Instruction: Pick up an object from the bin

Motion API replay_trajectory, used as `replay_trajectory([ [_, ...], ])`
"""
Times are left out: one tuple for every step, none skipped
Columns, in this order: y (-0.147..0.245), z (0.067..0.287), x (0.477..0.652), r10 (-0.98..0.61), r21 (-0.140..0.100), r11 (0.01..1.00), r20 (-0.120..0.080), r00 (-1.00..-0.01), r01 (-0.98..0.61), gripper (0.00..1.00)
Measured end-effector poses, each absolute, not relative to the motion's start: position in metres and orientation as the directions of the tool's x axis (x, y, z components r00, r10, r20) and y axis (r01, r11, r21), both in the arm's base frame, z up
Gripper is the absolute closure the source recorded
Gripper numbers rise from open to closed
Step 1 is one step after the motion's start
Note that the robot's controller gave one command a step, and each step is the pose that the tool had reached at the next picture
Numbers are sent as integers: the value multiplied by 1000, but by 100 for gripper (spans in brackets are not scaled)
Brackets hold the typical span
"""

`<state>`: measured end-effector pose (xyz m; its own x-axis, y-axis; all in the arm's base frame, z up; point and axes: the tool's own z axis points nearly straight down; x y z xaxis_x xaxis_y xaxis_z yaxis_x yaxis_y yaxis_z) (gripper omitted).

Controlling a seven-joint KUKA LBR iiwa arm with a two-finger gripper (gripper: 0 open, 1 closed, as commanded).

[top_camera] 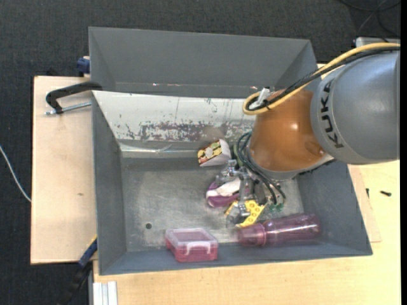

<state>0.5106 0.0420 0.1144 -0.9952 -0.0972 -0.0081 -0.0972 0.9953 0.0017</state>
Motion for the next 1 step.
replay_trajectory([
  [-21, 82, 547, -82, 6, 997, -18, -996, -82, 100],
])
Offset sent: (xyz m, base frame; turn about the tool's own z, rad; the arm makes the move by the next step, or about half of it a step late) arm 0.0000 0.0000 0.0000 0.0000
